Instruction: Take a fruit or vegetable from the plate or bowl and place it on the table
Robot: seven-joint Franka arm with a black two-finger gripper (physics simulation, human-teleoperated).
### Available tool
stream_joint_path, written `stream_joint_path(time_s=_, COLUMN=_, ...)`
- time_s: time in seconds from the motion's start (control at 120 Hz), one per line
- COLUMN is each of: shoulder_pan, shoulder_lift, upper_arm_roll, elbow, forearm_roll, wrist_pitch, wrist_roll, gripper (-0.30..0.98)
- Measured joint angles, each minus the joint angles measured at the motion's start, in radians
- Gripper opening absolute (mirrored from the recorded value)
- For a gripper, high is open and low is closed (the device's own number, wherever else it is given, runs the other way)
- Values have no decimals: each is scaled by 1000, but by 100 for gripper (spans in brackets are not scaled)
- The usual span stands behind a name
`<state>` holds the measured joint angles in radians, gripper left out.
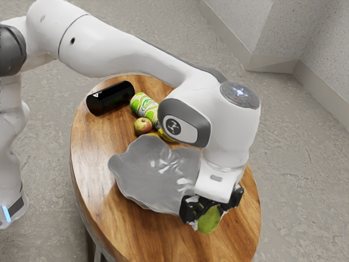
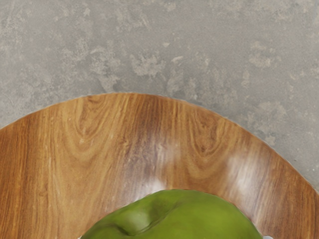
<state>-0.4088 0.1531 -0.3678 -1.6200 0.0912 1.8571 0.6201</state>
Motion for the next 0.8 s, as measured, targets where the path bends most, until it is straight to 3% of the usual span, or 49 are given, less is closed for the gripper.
stream_joint_path(time_s=0.3, shoulder_pan=37, shoulder_lift=31, upper_arm_roll=27, elbow=-67, forearm_roll=7, wrist_pitch=57, wrist_roll=-47, gripper=25)
stream_joint_path(time_s=0.358, shoulder_pan=31, shoulder_lift=31, upper_arm_roll=43, elbow=-89, forearm_roll=-16, wrist_pitch=60, wrist_roll=-55, gripper=42)
stream_joint_path(time_s=0.433, shoulder_pan=39, shoulder_lift=32, upper_arm_roll=82, elbow=-105, forearm_roll=-79, wrist_pitch=61, wrist_roll=-63, gripper=53)
stream_joint_path(time_s=0.65, shoulder_pan=36, shoulder_lift=27, upper_arm_roll=96, elbow=-109, forearm_roll=-140, wrist_pitch=62, wrist_roll=-78, gripper=65)
stream_joint_path(time_s=0.717, shoulder_pan=21, shoulder_lift=15, upper_arm_roll=164, elbow=-109, forearm_roll=-94, wrist_pitch=69, wrist_roll=-85, gripper=66)
stream_joint_path(time_s=0.8, shoulder_pan=95, shoulder_lift=-168, upper_arm_roll=258, elbow=-117, forearm_roll=38, wrist_pitch=-12, wrist_roll=-147, gripper=67)
